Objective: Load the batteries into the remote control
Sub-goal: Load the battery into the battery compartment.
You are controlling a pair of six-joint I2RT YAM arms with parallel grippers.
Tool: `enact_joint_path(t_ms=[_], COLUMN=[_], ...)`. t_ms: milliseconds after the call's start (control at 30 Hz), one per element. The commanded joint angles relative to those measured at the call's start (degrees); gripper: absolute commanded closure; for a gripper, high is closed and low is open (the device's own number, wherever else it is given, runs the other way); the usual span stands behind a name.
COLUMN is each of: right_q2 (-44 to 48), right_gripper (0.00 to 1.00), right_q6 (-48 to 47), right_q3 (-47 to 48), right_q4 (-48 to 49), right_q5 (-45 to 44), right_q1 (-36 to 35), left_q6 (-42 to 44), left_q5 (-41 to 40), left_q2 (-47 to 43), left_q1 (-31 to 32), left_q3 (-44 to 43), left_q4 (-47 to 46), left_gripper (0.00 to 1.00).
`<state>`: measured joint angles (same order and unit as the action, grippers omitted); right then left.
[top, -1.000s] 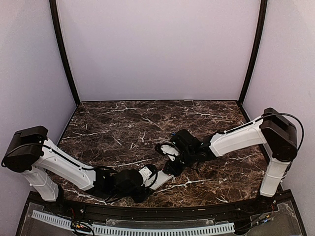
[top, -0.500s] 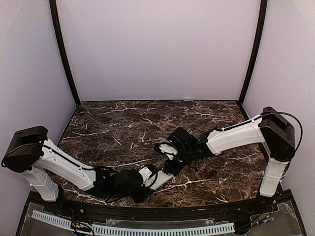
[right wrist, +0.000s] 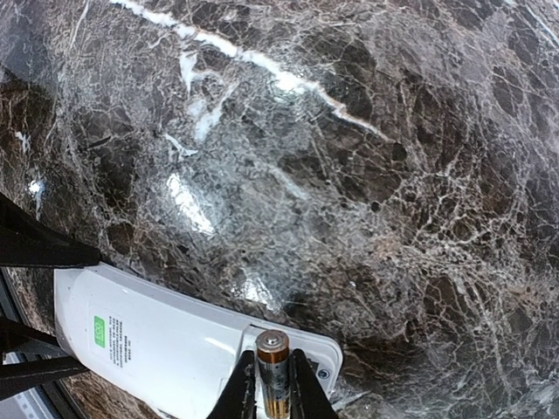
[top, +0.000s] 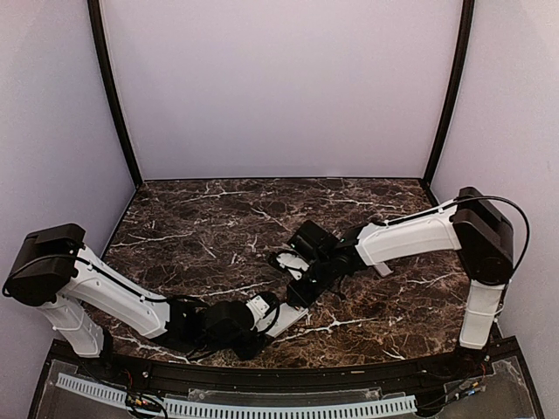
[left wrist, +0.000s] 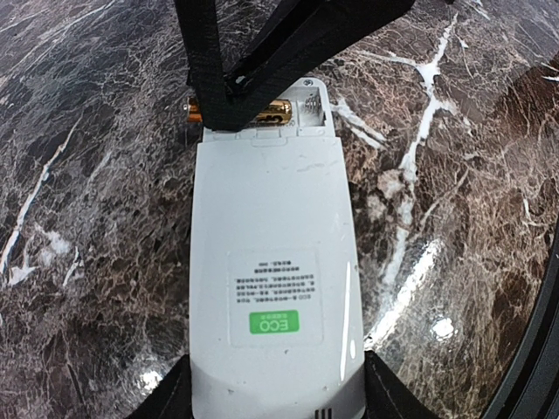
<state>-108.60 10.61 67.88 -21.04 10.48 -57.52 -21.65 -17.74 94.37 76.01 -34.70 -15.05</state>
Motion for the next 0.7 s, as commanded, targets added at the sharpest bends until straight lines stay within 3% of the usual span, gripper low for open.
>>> enact_joint_path(t_ms=[0,667], right_q2=[-2.6,-3.7], right_gripper=[0.87,0.97], right_q6=[0.7,0.9], right_q3=[1.5,-0.1], right_q4=[-1.7,0.3], right_q5=[-1.1,-4.4], right_q1=[-0.7,-1.2], left_q6=[-1.3,-1.7], left_q5=[0.0,-1.0], left_q2=[1.3,0.7], left_q1=[-0.2,-0.2], left_q3=[3.6,3.9], left_q4=[12.1,12.1], left_gripper=[0.81,0.81])
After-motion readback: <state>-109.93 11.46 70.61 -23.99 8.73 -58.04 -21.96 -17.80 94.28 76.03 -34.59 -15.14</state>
